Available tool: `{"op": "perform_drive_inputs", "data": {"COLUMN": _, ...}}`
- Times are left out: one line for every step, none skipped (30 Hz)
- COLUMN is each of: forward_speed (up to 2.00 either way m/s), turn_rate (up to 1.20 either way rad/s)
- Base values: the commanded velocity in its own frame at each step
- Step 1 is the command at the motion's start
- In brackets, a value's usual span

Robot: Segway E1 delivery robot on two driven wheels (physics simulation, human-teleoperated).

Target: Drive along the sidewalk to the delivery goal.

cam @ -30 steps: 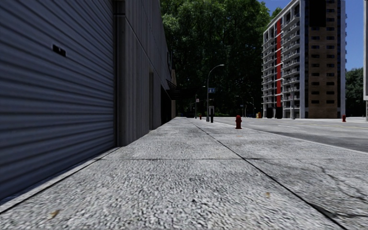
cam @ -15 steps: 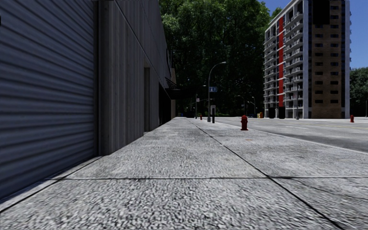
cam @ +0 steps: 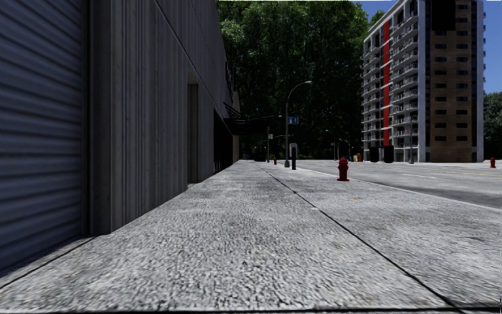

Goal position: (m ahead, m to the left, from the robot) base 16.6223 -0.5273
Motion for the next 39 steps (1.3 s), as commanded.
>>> {"op": "perform_drive_inputs", "data": {"forward_speed": 2.00, "turn_rate": 0.00}}
{"op": "perform_drive_inputs", "data": {"forward_speed": 2.00, "turn_rate": 0.00}}
{"op": "perform_drive_inputs", "data": {"forward_speed": 2.00, "turn_rate": 0.00}}
{"op": "perform_drive_inputs", "data": {"forward_speed": 2.00, "turn_rate": 0.00}}
{"op": "perform_drive_inputs", "data": {"forward_speed": 2.00, "turn_rate": 0.00}}
{"op": "perform_drive_inputs", "data": {"forward_speed": 2.00, "turn_rate": 0.00}}
{"op": "perform_drive_inputs", "data": {"forward_speed": 2.00, "turn_rate": 0.00}}
{"op": "perform_drive_inputs", "data": {"forward_speed": 2.00, "turn_rate": 0.00}}
{"op": "perform_drive_inputs", "data": {"forward_speed": 2.00, "turn_rate": 0.00}}
{"op": "perform_drive_inputs", "data": {"forward_speed": 2.00, "turn_rate": 0.00}}
{"op": "perform_drive_inputs", "data": {"forward_speed": 2.00, "turn_rate": 0.00}}
{"op": "perform_drive_inputs", "data": {"forward_speed": 2.00, "turn_rate": 0.00}}
{"op": "perform_drive_inputs", "data": {"forward_speed": 2.00, "turn_rate": 0.00}}
{"op": "perform_drive_inputs", "data": {"forward_speed": 2.00, "turn_rate": 0.00}}
{"op": "perform_drive_inputs", "data": {"forward_speed": 2.00, "turn_rate": 0.00}}
{"op": "perform_drive_inputs", "data": {"forward_speed": 2.00, "turn_rate": 0.00}}
{"op": "perform_drive_inputs", "data": {"forward_speed": 2.00, "turn_rate": 0.00}}
{"op": "perform_drive_inputs", "data": {"forward_speed": 2.00, "turn_rate": 0.00}}
{"op": "perform_drive_inputs", "data": {"forward_speed": 2.00, "turn_rate": 0.00}}
{"op": "perform_drive_inputs", "data": {"forward_speed": 2.00, "turn_rate": 0.00}}
{"op": "perform_drive_inputs", "data": {"forward_speed": 2.00, "turn_rate": 0.00}}
{"op": "perform_drive_inputs", "data": {"forward_speed": 2.00, "turn_rate": 0.00}}
{"op": "perform_drive_inputs", "data": {"forward_speed": 2.00, "turn_rate": 0.00}}
{"op": "perform_drive_inputs", "data": {"forward_speed": 2.00, "turn_rate": 0.00}}
{"op": "perform_drive_inputs", "data": {"forward_speed": 2.00, "turn_rate": 0.00}}
{"op": "perform_drive_inputs", "data": {"forward_speed": 2.00, "turn_rate": 0.00}}
{"op": "perform_drive_inputs", "data": {"forward_speed": 2.00, "turn_rate": 0.00}}
{"op": "perform_drive_inputs", "data": {"forward_speed": 2.00, "turn_rate": 0.00}}
{"op": "perform_drive_inputs", "data": {"forward_speed": 2.00, "turn_rate": 0.00}}
{"op": "perform_drive_inputs", "data": {"forward_speed": 2.00, "turn_rate": 0.00}}
{"op": "perform_drive_inputs", "data": {"forward_speed": 2.00, "turn_rate": 0.00}}
{"op": "perform_drive_inputs", "data": {"forward_speed": 2.00, "turn_rate": 0.00}}
{"op": "perform_drive_inputs", "data": {"forward_speed": 2.00, "turn_rate": 0.00}}
{"op": "perform_drive_inputs", "data": {"forward_speed": 2.00, "turn_rate": 0.00}}
{"op": "perform_drive_inputs", "data": {"forward_speed": 2.00, "turn_rate": 0.00}}
{"op": "perform_drive_inputs", "data": {"forward_speed": 2.00, "turn_rate": 0.00}}
{"op": "perform_drive_inputs", "data": {"forward_speed": 2.00, "turn_rate": 0.00}}
{"op": "perform_drive_inputs", "data": {"forward_speed": 2.00, "turn_rate": 0.00}}
{"op": "perform_drive_inputs", "data": {"forward_speed": 2.00, "turn_rate": 0.00}}
